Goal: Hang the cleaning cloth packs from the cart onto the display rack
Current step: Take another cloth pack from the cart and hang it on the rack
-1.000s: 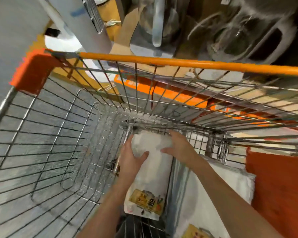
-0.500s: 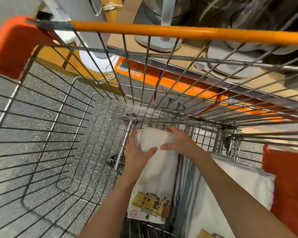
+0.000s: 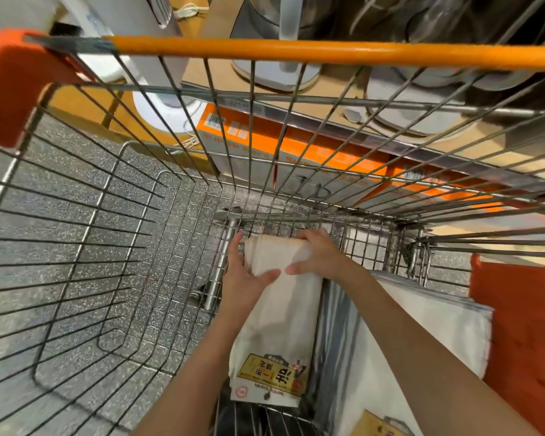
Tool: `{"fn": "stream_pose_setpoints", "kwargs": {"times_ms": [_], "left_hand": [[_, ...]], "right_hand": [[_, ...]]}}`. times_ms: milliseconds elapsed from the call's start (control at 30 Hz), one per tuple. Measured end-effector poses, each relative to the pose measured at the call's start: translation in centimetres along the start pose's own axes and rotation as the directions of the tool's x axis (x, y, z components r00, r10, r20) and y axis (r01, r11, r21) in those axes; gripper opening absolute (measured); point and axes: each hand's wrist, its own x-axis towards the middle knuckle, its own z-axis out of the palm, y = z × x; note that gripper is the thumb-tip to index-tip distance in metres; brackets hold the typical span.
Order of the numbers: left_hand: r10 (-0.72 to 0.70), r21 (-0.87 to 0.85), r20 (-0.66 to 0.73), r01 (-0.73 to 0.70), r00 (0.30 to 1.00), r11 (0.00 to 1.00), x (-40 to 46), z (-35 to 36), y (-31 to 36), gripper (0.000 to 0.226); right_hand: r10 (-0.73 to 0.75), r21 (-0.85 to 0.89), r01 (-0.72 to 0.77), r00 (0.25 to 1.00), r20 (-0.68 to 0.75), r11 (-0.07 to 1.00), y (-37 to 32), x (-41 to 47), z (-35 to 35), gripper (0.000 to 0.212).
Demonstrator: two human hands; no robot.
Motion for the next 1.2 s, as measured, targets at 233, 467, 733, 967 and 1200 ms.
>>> {"fn": "stream_pose_setpoints", "kwargs": {"times_ms": [233, 467, 733, 967, 1200], "left_hand": [[0.064, -0.107, 0.044, -0.059, 0.997, 0.993, -1.2, -0.7, 3.1, 0.107], [0.188, -0.097, 0.047, -0.182, 0.981, 0.978, -3.8, -1.4, 9.4, 0.105], [0.419, -0.122, 0.03, -0.413, 0.907, 0.902, -9.2, -2.4, 17.7, 0.102], [0.567, -0.153, 0.04, -0.556, 0.823, 0.817, -15.6, -4.3, 26.8, 0.106], [0.743, -0.03, 0.061, -0.743, 0.666, 0.669, -22.7, -6.4, 36.2, 0.116]], "right_hand": [[-0.045, 0.116, 0.052, 0.997, -0.068, 0.992, -1.1, -2.1, -1.5, 0.07], [-0.156, -0.031, 0.153, 0.98, -0.124, 0.988, -5.0, -6.3, -6.3, 0.077], [-0.262, 0.045, 0.281, 0.933, -0.248, 0.959, -10.6, -15.6, -12.6, 0.063], [-0.399, -0.108, 0.386, 0.846, -0.355, 0.916, -16.9, -24.8, -18.4, 0.063], [-0.486, -0.253, 0.417, 0.793, -0.369, 0.873, -23.5, -34.1, -23.9, 0.063]]}}
